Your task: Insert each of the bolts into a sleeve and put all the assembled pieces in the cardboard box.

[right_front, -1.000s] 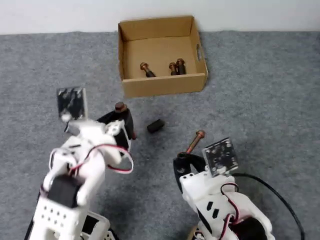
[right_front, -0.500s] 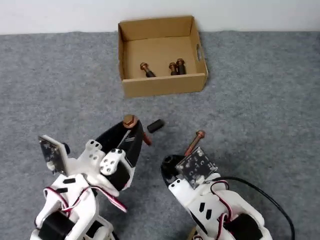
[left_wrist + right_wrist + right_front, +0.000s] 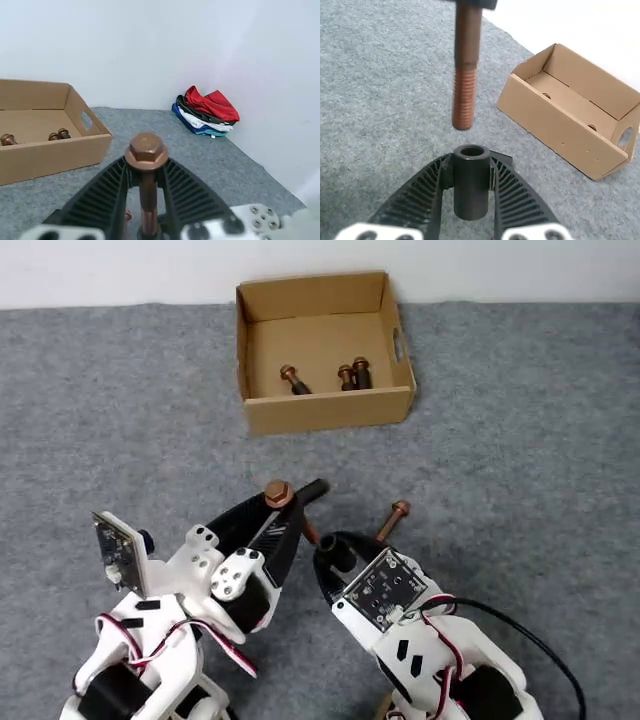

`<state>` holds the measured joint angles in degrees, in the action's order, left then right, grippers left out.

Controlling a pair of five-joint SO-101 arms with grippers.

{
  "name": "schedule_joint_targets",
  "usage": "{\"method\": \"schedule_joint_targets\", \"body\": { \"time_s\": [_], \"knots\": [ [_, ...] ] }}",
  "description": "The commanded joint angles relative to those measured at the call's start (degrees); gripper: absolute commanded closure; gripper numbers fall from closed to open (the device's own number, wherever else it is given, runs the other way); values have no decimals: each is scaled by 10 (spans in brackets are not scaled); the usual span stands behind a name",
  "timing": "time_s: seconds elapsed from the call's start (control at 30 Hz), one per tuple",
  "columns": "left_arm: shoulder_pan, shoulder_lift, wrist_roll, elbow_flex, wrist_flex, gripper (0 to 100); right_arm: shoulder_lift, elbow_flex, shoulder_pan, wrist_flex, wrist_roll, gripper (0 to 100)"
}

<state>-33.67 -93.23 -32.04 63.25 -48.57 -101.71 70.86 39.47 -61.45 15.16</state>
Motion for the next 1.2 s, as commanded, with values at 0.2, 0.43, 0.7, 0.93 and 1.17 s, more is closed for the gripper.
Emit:
{"method": "schedule_joint_targets", "body": {
  "time_s": [0.2,0.43,0.7,0.93,1.17],
  "knots": [
    [-18,-4,-4,42,25,995,0,-5,5,17,7,991],
    [-18,-4,-4,72,77,995,-2,-6,6,17,7,991],
    [-18,-4,-4,70,97,995,0,-4,43,17,7,991],
    [-21,-4,-4,73,77,995,0,-3,46,17,7,991],
    [-26,-6,-2,65,-12,995,-2,-5,45,17,7,991]
  ]
}}
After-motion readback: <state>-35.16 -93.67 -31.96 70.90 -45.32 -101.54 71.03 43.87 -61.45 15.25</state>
